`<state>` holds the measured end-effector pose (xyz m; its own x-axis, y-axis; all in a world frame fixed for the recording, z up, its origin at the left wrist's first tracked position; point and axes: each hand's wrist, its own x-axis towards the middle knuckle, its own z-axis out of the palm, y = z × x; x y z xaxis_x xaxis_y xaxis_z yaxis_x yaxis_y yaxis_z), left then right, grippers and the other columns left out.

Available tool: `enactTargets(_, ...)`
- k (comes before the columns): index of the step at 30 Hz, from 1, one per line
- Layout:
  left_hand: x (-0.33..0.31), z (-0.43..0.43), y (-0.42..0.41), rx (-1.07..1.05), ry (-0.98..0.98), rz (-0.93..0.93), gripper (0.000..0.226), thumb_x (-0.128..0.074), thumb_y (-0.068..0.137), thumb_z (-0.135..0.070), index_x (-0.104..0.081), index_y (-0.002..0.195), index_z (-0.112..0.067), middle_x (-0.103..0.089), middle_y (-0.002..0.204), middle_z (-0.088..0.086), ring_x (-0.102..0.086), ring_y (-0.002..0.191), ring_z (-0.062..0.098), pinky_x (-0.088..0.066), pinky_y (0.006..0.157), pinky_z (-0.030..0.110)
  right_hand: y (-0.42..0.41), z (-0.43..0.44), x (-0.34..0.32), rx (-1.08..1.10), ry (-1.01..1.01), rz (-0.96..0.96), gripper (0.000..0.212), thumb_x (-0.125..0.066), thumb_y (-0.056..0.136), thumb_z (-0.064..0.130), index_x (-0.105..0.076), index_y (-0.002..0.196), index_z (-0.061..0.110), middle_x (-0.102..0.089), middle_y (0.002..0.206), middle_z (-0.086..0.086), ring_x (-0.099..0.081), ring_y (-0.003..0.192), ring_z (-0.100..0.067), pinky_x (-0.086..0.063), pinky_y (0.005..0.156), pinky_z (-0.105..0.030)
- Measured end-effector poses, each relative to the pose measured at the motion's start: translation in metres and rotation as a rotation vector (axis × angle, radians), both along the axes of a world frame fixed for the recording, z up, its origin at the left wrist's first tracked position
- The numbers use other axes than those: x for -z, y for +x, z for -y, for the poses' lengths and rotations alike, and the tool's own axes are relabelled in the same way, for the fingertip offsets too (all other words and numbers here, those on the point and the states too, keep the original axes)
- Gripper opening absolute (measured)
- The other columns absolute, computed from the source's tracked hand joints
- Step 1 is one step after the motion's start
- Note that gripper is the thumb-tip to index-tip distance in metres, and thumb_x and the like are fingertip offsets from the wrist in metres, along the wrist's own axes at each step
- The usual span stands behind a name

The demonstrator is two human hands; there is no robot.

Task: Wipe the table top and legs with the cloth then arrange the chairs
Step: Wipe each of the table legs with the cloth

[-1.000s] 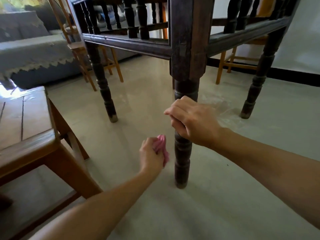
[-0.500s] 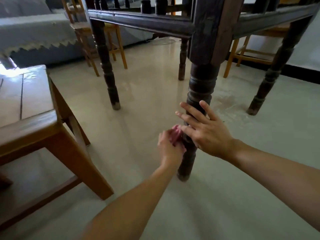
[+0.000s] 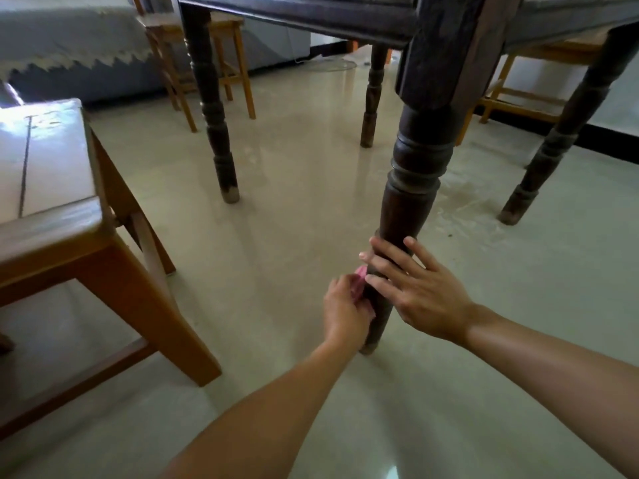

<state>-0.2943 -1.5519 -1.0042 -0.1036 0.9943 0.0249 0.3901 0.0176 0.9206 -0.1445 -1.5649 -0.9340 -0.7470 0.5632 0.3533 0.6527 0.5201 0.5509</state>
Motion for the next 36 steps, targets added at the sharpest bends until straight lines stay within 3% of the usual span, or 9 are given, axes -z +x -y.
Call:
enactTargets(4, 0.038, 0.06, 0.001, 0.274, -0.158, -0.112, 0.015, -0.05, 0.082, 0.006, -0.06, 0.092, 0.011, -0.058, 0.081, 0.013, -0.055, 0.055, 0.016, -0.042, 0.048, 0.019, 0.0, -0.006, 0.008, 0.007, 0.028, -0.019, 0.041, -0.037, 0.088, 0.014, -0.065, 0.118, 0.012, -0.05, 0.145, -0.011, -0.026, 0.144, -0.032, 0.001, 0.121, -0.046)
enactTargets(8, 0.05, 0.038, -0.015, 0.045, -0.233, 0.059, 0.019, -0.053, 0.074, 0.002, -0.06, 0.079, -0.015, -0.062, 0.087, 0.03, -0.057, 0.067, 0.023, -0.045, 0.048, 0.027, -0.003, -0.009, 0.012, 0.017, 0.051, -0.041, 0.038, -0.037, 0.088, 0.016, -0.067, 0.111, 0.013, -0.053, 0.142, -0.009, -0.026, 0.143, -0.032, 0.001, 0.121, -0.046)
enactTargets(12, 0.046, -0.01, -0.011, -0.102, -0.165, 0.137, 0.024, -0.054, 0.08, 0.002, -0.059, 0.095, -0.016, -0.061, 0.096, 0.012, -0.064, 0.082, 0.027, -0.053, 0.067, 0.033, -0.004, -0.008, 0.015, 0.014, 0.026, -0.067, 0.031, -0.039, 0.088, 0.018, -0.069, 0.099, 0.015, -0.053, 0.142, -0.01, -0.023, 0.144, -0.033, 0.003, 0.121, -0.045)
enactTargets(18, 0.093, 0.076, 0.016, 0.41, -0.242, -0.215, 0.022, -0.056, 0.08, -0.004, -0.058, 0.095, -0.02, -0.059, 0.087, -0.007, -0.06, 0.079, 0.013, -0.055, 0.078, 0.035, -0.007, -0.012, 0.022, 0.003, 0.043, -0.116, 0.015, -0.052, 0.086, 0.02, -0.066, 0.09, 0.017, -0.056, 0.139, -0.007, -0.025, 0.144, -0.032, 0.003, 0.121, -0.045)
enactTargets(22, 0.092, 0.018, 0.001, -0.111, -0.286, 0.078, 0.015, -0.054, 0.086, 0.007, -0.06, 0.099, 0.001, -0.067, 0.086, 0.015, -0.067, 0.078, 0.023, -0.051, 0.059, 0.014, -0.007, -0.013, 0.023, 0.001, 0.068, -0.125, 0.012, -0.053, 0.087, 0.019, -0.065, 0.088, 0.017, -0.057, 0.138, -0.007, -0.025, 0.144, -0.032, 0.003, 0.121, -0.045)
enactTargets(24, 0.084, -0.012, -0.005, -0.277, -0.34, 0.24, 0.016, -0.051, 0.086, 0.006, -0.058, 0.097, -0.003, -0.067, 0.095, 0.011, -0.068, 0.077, 0.019, -0.054, 0.059, 0.02, -0.006, -0.013, 0.024, -0.005, 0.066, -0.126, 0.013, -0.052, 0.088, 0.02, -0.065, 0.088, 0.017, -0.057, 0.138, -0.007, -0.024, 0.144, -0.031, 0.002, 0.121, -0.044)
enactTargets(31, 0.088, 0.053, 0.021, 0.279, -0.77, -0.018, 0.015, -0.07, 0.083, -0.018, -0.059, 0.092, -0.013, -0.066, 0.086, 0.007, -0.061, 0.061, 0.014, -0.051, 0.043, 0.023, -0.011, -0.019, 0.029, -0.044, 0.135, -0.208, 0.01, -0.055, 0.088, 0.02, -0.063, 0.083, 0.019, -0.062, 0.133, -0.004, -0.031, 0.141, -0.029, 0.001, 0.121, -0.042)
enactTargets(33, 0.087, 0.045, 0.021, 0.113, -0.748, 0.074, 0.024, -0.069, 0.079, -0.029, -0.061, 0.092, -0.011, -0.069, 0.086, 0.013, -0.063, 0.062, 0.02, -0.05, 0.043, 0.027, -0.01, -0.021, 0.029, -0.044, 0.142, -0.212, 0.008, -0.056, 0.088, 0.02, -0.063, 0.083, 0.019, -0.061, 0.133, -0.004, -0.028, 0.142, -0.029, 0.002, 0.121, -0.042)
enactTargets(36, 0.079, 0.004, 0.004, -0.193, -0.495, 0.08, 0.014, -0.061, 0.079, 0.0, -0.055, 0.088, -0.008, -0.067, 0.084, 0.015, -0.06, 0.063, 0.02, -0.05, 0.049, 0.023, -0.007, -0.02, 0.03, -0.059, 0.125, -0.205, 0.01, -0.054, 0.09, 0.02, -0.064, 0.085, 0.019, -0.061, 0.134, -0.004, -0.028, 0.142, -0.029, 0.001, 0.12, -0.042)
